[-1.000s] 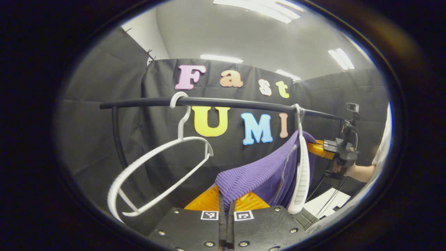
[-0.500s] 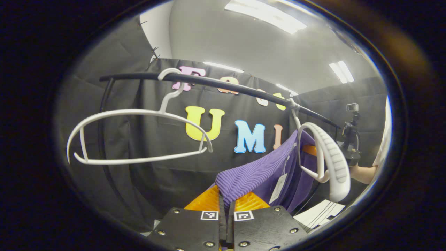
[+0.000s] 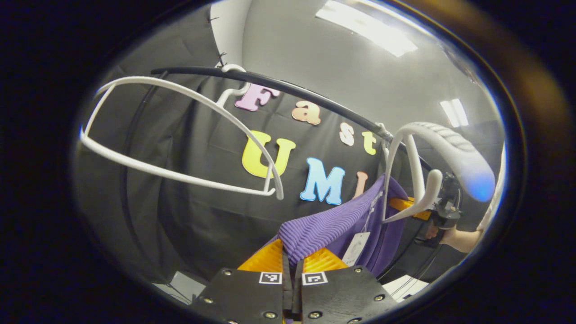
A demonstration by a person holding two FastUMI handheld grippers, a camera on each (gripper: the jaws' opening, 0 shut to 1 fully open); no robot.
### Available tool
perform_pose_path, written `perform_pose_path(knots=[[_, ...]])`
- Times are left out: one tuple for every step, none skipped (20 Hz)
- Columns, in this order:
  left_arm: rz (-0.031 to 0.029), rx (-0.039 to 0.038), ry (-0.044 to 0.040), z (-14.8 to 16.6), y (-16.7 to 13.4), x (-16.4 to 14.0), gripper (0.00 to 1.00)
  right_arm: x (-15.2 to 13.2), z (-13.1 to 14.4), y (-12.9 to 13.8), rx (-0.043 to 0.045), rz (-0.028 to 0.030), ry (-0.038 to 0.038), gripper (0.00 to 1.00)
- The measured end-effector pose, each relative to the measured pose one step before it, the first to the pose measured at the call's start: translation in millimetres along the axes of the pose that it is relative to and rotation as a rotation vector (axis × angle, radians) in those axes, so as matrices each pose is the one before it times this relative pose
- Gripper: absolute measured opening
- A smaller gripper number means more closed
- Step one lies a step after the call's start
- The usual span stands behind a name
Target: Grasp the clothes on the hanger with both hands and then place them into the laundry hamper below.
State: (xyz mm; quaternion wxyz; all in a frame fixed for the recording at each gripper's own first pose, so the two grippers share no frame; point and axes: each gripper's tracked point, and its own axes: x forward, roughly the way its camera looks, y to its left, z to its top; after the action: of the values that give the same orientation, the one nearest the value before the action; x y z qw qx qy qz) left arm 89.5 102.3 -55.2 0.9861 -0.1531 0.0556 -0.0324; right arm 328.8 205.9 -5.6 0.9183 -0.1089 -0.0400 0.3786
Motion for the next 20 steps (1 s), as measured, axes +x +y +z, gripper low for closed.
perform_pose_path(knots=[[0.00791,0.00648,0.00814,-6.33,-6.33,-2.91,0.07,3.43,-2.83,-4.40,-0.02044,-0.02327,-0.00085,0.00],[0.01051,0.01349,0.01138,-5.58,-4.85,2.77,0.00,3.89,-2.90,-5.65,-0.02004,-0.03308,0.00199,0.01],[0.01645,0.01407,0.00341,-5.49,-2.16,7.79,0.01,0.88,-1.37,-4.60,-0.01312,-0.02703,0.00050,0.01],[0.01322,-0.00151,-0.00189,-0.79,-3.78,2.94,0.07,1.17,1.45,-1.24,-0.00827,-0.01525,-0.00824,0.01],[0.00917,-0.01630,-0.00459,-0.21,-5.36,-1.64,0.07,2.73,2.09,-3.80,-0.00788,-0.01841,-0.00584,0.01],[0.00778,-0.02078,-0.00451,1.17,-2.57,1.48,0.07,3.78,-0.30,-4.48,0.00996,-0.01020,0.00133,0.01],[0.00951,-0.01103,-0.01044,1.17,-2.03,5.33,0.07,4.39,-1.15,-2.44,0.03204,0.00376,0.00362,0.01],[0.00859,-0.00715,-0.01217,1.68,-2.07,6.48,0.01,4.02,-0.23,-3.60,0.03478,-0.00285,0.00102,0.00],[0.00308,-0.01164,-0.00408,-0.52,-3.42,6.76,0.01,2.80,0.99,-9.69,0.02028,-0.01901,-0.00215,0.00],[0.00309,-0.01678,-0.01685,2.09,-1.37,7.11,0.01,3.00,2.51,-8.43,0.00657,-0.01772,-0.00674,0.00],[-0.00645,-0.01871,-0.01329,1.15,-5.04,6.56,0.01,2.73,0.35,-4.57,-0.00816,-0.01056,-0.00606,0.00],[0.00915,-0.00819,-0.01545,1.36,-1.09,5.29,0.01,2.62,-3.15,-1.17,-0.01563,-0.00396,-0.00095,0.01],[0.01020,0.00018,-0.01442,-0.46,-1.31,2.00,0.01,2.00,-3.65,-0.07,-0.02173,-0.00353,-0.00387,0.01],[0.00411,-0.00401,-0.01531,-0.28,-0.34,1.49,0.01,2.79,-4.16,-0.92,-0.01900,-0.00465,-0.00369,0.00],[0.01171,-0.00244,-0.01664,-1.63,-1.29,-1.87,0.01,2.90,-5.86,-1.61,-0.00634,-0.00541,0.00185,0.00],[0.00701,-0.00256,-0.01205,-2.10,-0.54,0.03,0.01,1.72,-7.54,0.14,0.00958,-0.00239,0.00595,0.00],[0.01108,0.00194,0.00195,-7.39,-0.32,4.00,0.01,3.22,-7.56,-1.54,0.01543,-0.00400,0.01339,0.00],[0.01661,0.01413,-0.00036,-5.85,-0.64,1.82,0.02,2.34,-5.68,-3.97,0.00816,-0.01369,0.01322,0.01],[0.00959,0.02764,-0.00901,-3.84,-5.30,0.09,0.01,1.48,-3.64,-3.05,0.00851,-0.00271,0.00532,0.01],[0.00857,0.02691,-0.00500,-3.97,-7.87,-1.37,0.01,2.15,-6.03,-2.45,0.00725,-0.00579,0.01187,0.00]])
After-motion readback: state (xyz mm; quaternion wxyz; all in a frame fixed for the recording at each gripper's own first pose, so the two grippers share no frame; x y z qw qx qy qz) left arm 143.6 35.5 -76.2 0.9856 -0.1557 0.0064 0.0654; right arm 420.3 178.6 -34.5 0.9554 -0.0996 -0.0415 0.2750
